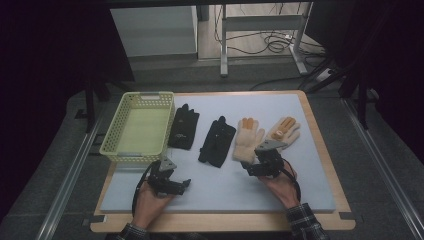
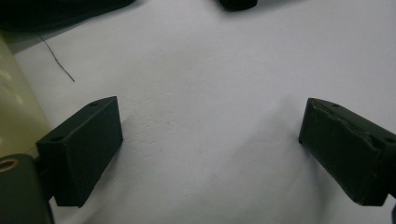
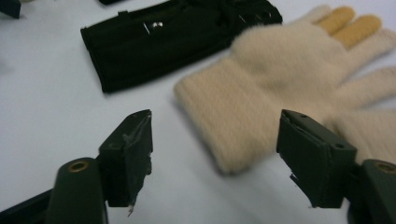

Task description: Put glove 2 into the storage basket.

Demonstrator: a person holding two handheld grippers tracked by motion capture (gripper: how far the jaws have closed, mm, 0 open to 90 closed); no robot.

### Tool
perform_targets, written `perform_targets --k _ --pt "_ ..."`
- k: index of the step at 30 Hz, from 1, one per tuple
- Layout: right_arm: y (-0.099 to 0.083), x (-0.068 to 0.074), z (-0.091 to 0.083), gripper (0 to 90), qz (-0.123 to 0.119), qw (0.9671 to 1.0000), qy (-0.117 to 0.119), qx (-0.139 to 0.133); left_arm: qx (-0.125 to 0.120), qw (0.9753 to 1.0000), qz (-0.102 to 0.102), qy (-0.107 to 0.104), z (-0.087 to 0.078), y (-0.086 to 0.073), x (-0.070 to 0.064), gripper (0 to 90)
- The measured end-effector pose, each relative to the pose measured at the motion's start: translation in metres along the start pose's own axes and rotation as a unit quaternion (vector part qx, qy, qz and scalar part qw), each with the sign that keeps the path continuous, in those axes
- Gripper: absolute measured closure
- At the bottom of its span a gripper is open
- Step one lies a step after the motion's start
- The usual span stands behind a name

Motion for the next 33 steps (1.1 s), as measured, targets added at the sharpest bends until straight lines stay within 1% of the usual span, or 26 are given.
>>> perform_targets --k 1,3,5,6,7,8,9,11,13,14,16,18,19,21,22,23,24,25,26,27,28,33 --pt "0.005 0.000 0.004 31.1 -0.001 1.0000 0.003 0.002 0.000 1.0000 0.000 0.000 0.000 0.000 0.000 6.4" --pt "0.008 0.000 0.007 32.1 -0.002 1.0000 0.003 0.003 0.000 1.0000 0.000 0.000 0.000 0.000 0.000 6.3" --pt "0.018 -0.001 0.015 35.7 -0.008 0.9999 0.007 0.004 0.000 1.0000 0.000 0.000 0.000 0.000 0.000 6.3" --pt "0.018 -0.001 0.015 35.7 -0.008 0.9999 0.007 0.004 0.000 1.0000 0.000 0.000 0.000 0.000 0.000 6.3" --pt "0.022 -0.001 0.021 38.1 -0.011 0.9999 0.008 0.005 0.000 1.0000 0.000 0.000 0.000 0.000 0.000 6.3" --pt "0.022 -0.001 0.021 38.1 -0.011 0.9999 0.008 0.005 0.000 1.0000 0.000 0.000 0.000 0.000 0.000 6.3" --pt "0.027 -0.001 0.028 39.4 -0.015 0.9998 0.010 0.010 0.000 1.0000 0.000 0.000 0.000 0.000 0.000 6.3" --pt "0.029 -0.001 0.031 39.8 -0.016 0.9998 0.011 0.010 0.000 1.0000 0.000 0.000 0.000 0.000 0.000 6.3" --pt "0.036 -0.001 0.041 39.8 -0.019 0.9996 0.014 0.012 0.000 1.0000 0.000 0.000 0.000 0.000 0.000 6.3" --pt "0.036 -0.001 0.041 39.8 -0.019 0.9996 0.014 0.012 0.000 1.0000 0.000 0.000 0.000 0.000 0.000 6.3" --pt "0.043 -0.002 0.051 37.0 -0.024 0.9995 0.013 0.013 0.000 1.0000 0.000 -0.001 0.000 0.000 0.000 6.3" --pt "0.046 -0.002 0.054 35.5 -0.024 0.9995 0.014 0.014 0.000 1.0000 0.000 0.000 0.000 0.000 0.000 6.3" --pt "0.051 -0.004 0.061 32.6 -0.023 0.9995 0.015 0.015 0.000 1.0000 0.000 -0.001 0.000 0.000 0.000 6.3" --pt "0.057 -0.007 0.067 29.0 -0.017 0.9996 0.018 0.014 0.000 1.0000 0.000 0.000 0.000 0.000 0.000 6.3" --pt "0.057 -0.007 0.067 29.0 -0.017 0.9996 0.018 0.014 0.000 1.0000 0.000 -0.001 0.000 0.000 0.000 6.3" --pt "0.061 -0.009 0.074 25.1 -0.012 0.9996 0.019 0.017 0.000 1.0000 0.000 -0.001 0.000 0.000 0.000 6.3" --pt "0.061 -0.009 0.074 25.1 -0.012 0.9996 0.019 0.017 0.000 1.0000 0.000 -0.001 0.000 0.000 0.000 6.3" --pt "0.063 -0.011 0.077 23.5 -0.011 0.9996 0.021 0.018 0.000 1.0000 0.000 -0.001 0.000 0.000 0.000 6.3" --pt "0.067 -0.012 0.084 20.8 -0.006 0.9995 0.024 0.019 0.000 1.0000 0.000 -0.001 0.000 0.000 0.000 6.3" --pt "0.068 -0.012 0.088 19.7 -0.007 0.9995 0.025 0.021 0.000 1.0000 0.000 -0.001 0.000 0.000 0.000 6.3" --pt "0.068 -0.012 0.088 19.7 -0.007 0.9995 0.025 0.021 0.000 1.0000 -0.001 -0.001 0.000 0.000 0.000 6.3" --pt "0.076 -0.015 0.110 17.7 -0.002 0.9992 0.018 0.035 0.000 1.0000 -0.001 -0.001 0.000 0.000 0.000 6.3"
Point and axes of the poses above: each handheld gripper's, and its own axes: z roughly forward along the jaws, y roughly out of its top, x roughly to its left, the point moved 2 cm from there along z, roughly forward along the jaws, and after that the axes turned 13 degrees about y, right-handed, at the moved point
